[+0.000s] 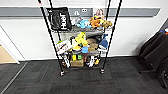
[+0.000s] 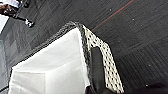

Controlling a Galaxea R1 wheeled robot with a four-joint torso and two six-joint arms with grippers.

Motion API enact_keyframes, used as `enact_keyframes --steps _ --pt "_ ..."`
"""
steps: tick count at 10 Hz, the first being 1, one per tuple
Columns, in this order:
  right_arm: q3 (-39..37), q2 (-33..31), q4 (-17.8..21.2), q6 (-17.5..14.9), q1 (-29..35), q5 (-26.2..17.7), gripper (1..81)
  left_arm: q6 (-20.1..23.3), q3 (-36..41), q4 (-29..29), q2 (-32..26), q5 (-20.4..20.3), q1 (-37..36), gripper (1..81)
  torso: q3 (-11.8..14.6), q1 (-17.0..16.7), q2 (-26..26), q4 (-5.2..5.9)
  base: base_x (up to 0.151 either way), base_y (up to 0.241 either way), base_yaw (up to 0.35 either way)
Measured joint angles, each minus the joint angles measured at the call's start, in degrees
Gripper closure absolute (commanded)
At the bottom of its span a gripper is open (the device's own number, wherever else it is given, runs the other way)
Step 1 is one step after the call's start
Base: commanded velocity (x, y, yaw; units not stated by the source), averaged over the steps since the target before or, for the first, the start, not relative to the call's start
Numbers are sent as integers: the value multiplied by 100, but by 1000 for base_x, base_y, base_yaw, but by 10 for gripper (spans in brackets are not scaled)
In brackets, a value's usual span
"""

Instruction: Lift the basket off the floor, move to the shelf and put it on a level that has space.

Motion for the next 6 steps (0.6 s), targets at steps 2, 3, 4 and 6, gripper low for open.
enact_keyframes --steps 2,3,4,6 --pt "166 -143 0 5 -12 -22 811 -5 151 -5 -30 2 20 811 89 -184 277 0 0 0 0" --pt "383 -232 0 2 68 -13 811 -2 251 -5 -63 -17 -16 811 100 -304 465 0 0 0 0" --pt "463 -258 2 2 134 -6 811 -6 278 -7 -78 -48 -68 811 100 -426 653 0 0 0 0" --pt "678 -271 5 -2 540 -22 811 -11 341 -5 -116 -111 -132 811 100 -684 1055 0 0 0 0"
